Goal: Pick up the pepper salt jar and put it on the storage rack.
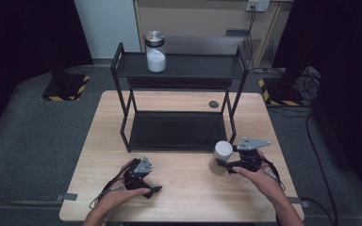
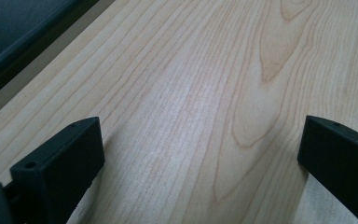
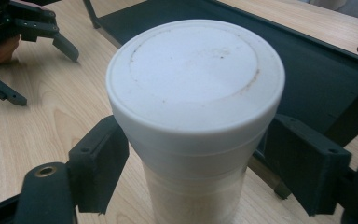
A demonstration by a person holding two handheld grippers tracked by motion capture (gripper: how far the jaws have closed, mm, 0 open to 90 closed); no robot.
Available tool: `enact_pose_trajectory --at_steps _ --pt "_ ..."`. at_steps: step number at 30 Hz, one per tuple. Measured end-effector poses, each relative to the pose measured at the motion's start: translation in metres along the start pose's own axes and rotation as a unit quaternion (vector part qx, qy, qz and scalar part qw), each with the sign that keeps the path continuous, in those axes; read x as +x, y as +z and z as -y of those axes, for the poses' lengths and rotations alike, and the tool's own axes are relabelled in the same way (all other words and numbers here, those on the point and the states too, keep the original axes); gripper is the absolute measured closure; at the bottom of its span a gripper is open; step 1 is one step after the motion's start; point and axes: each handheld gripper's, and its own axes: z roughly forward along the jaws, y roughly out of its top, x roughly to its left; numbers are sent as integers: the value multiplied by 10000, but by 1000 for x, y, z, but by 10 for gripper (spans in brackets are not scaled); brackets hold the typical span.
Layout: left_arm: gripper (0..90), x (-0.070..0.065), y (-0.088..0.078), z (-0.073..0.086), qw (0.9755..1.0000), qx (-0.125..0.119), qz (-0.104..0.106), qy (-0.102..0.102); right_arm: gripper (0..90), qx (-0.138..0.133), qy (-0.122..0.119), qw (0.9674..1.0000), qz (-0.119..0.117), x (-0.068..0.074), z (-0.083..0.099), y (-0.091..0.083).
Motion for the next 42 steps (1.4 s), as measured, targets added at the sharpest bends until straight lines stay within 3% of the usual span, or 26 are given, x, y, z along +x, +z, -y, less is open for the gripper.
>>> enact_pose_trajectory --at_steps 15,33,38,42 --pt "0 0 0 0 10000 1 0 0 300 -134 54 9999 32 2 4 2" --pt "0 0 0 0 10000 1 0 0 361 -191 -271 9992 242 14 7 3" --pt "0 0 0 0 10000 1 0 0 362 -267 -269 9990 238 14 6 -1" --pt "0 0 0 0 10000 1 0 1 362 -373 -280 9988 114 12 -6 -11"
